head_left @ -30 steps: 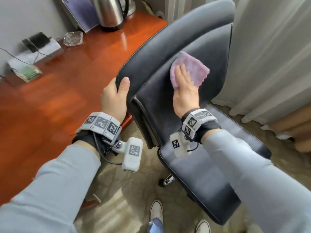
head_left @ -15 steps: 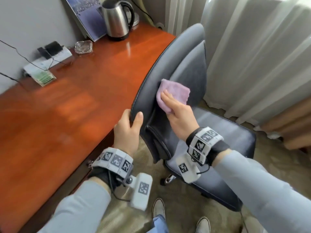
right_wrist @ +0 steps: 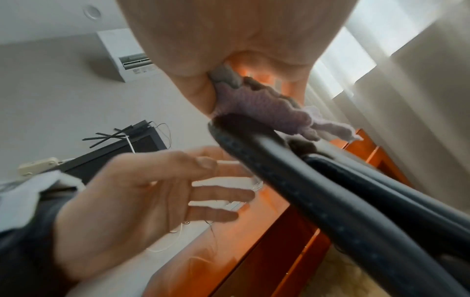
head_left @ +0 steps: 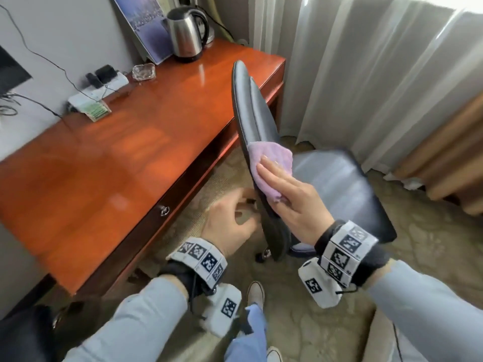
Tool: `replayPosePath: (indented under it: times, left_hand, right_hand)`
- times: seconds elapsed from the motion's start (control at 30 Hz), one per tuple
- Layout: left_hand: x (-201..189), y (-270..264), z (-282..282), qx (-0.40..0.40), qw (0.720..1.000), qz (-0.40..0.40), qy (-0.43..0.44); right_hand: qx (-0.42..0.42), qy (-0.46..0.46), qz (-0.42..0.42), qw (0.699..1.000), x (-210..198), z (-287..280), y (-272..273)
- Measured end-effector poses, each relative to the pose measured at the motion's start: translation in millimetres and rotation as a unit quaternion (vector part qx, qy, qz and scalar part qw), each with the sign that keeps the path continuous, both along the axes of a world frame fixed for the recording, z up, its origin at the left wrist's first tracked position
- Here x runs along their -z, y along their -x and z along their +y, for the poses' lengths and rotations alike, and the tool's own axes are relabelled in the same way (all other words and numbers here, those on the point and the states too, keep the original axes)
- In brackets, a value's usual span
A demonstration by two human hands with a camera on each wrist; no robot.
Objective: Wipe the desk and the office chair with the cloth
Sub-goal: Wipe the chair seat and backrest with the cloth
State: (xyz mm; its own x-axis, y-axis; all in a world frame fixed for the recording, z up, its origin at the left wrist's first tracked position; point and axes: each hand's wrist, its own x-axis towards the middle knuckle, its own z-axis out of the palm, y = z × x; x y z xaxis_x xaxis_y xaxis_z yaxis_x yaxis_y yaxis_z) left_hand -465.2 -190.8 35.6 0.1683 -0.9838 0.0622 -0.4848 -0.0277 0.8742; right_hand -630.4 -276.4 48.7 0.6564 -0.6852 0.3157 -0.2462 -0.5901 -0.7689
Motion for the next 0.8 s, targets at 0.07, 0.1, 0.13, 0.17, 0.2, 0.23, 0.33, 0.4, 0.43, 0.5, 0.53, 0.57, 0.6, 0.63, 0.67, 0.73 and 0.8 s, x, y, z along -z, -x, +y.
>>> replayPosePath:
  times: [0.07,0.1,0.13,0.17,0.2,0.23,0.33,0.4,0.43,0.5,0.53,0.57,0.6,0.63,0.67,0.73,0.8]
  left_hand:
    - [-10,-4,-6,-0.016,0.994,-0.087,0.062]
    - [-18,-7,-12,-0.021,0.986,-0.133,0.094]
    - [-26,-10,-21,-0.013,0.978,-0.175,0.113]
    - [-34,-13,-31,0.009,0.968,-0.219,0.122]
    - [-41,-15,-42,0.041,0.955,-0.267,0.125]
    - [-46,-17,-53,0.073,0.938,-0.314,0.124]
    - [-47,-18,-76,0.154,0.899,-0.402,0.079]
    - [-42,-17,-81,0.188,0.885,-0.411,0.111]
    - [-38,-16,-82,0.192,0.878,-0.414,0.146]
    - [-30,-13,-81,0.177,0.869,-0.415,0.203]
    - [-28,-9,-81,0.167,0.867,-0.413,0.223]
    - [-29,-4,-80,0.164,0.866,-0.411,0.233]
    - [-31,2,-81,0.171,0.866,-0.406,0.238]
    - [-33,6,-83,0.189,0.866,-0.394,0.243]
    - [-34,8,-87,0.215,0.868,-0.377,0.243]
    - [-33,4,-98,0.258,0.872,-0.348,0.228]
    - [-26,-11,-104,0.237,0.879,-0.350,0.219]
  right_hand:
    - [0.045,-0.003,-0.001,0.999,-2,22,18]
    - [0.071,0.004,0.002,0.997,-3,32,25]
    - [0.093,0.013,0.017,0.995,-5,41,31]
    - [0.111,0.023,0.040,0.993,-8,49,36]
    - [0.129,0.033,0.069,0.989,-11,56,39]
    - [0.146,0.048,0.096,0.984,-13,63,40]
    - [0.214,0.143,0.175,0.950,-19,78,36]
    - [0.261,0.225,0.243,0.907,-17,85,24]
    - [0.278,0.254,0.268,0.887,-13,88,16]
    - [0.308,0.291,0.289,0.858,-1,94,0]
    - [0.323,0.304,0.292,0.847,5,94,-5]
    - [0.341,0.314,0.295,0.835,12,93,-5]
    - [0.360,0.324,0.299,0.822,19,93,-2]
    - [0.379,0.332,0.304,0.809,24,94,5]
    - [0.393,0.340,0.308,0.797,29,97,14]
    - [0.409,0.335,0.318,0.787,37,102,28]
    - [0.423,0.314,0.320,0.788,44,105,36]
